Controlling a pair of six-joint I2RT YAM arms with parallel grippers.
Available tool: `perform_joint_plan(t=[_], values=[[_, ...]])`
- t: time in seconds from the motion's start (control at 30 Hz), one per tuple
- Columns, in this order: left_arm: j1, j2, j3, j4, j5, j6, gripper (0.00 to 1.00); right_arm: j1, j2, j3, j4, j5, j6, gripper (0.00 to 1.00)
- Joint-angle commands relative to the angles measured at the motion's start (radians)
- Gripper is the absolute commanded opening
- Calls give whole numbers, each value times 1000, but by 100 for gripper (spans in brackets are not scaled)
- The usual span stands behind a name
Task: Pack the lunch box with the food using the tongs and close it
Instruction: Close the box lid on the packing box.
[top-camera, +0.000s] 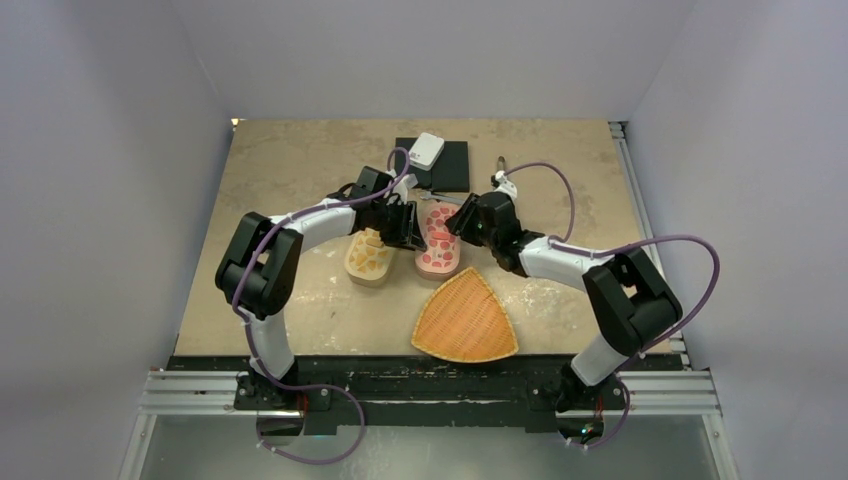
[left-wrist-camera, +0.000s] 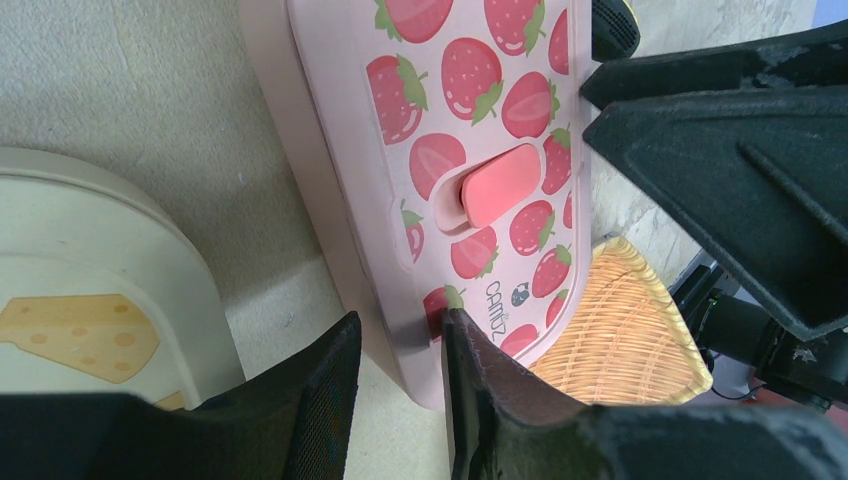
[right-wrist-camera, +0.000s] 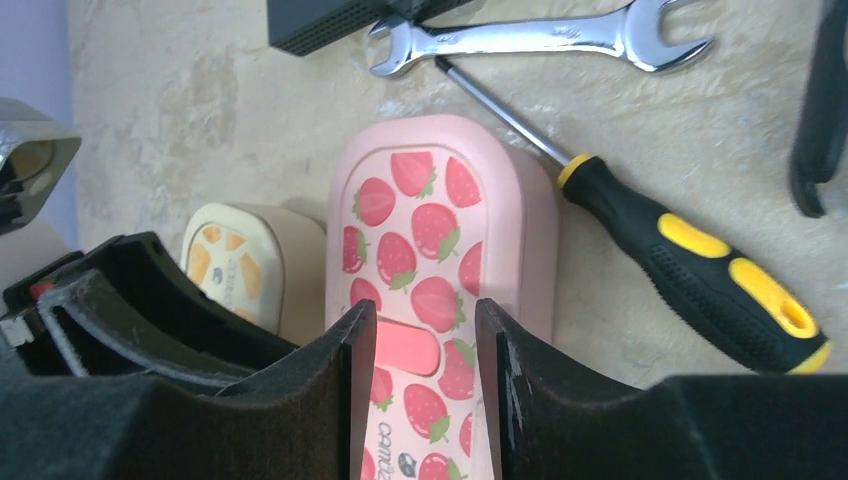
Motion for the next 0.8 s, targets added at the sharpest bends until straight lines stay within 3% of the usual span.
perform_joint_plan(t=[0.0, 0.33, 0.57, 0.77], values=[[1, 8, 19, -1, -12, 18, 34, 7, -19, 44, -109, 132, -51, 45], [1, 9, 19, 3, -9, 17, 34, 7, -6, 71, -139, 145, -55, 46], [1, 9, 19, 6, -2, 16, 34, 7, 31, 85, -95, 88, -91, 32], [1, 8, 19, 8, 2, 17, 35, 6, 53, 97, -86, 61, -103, 27]])
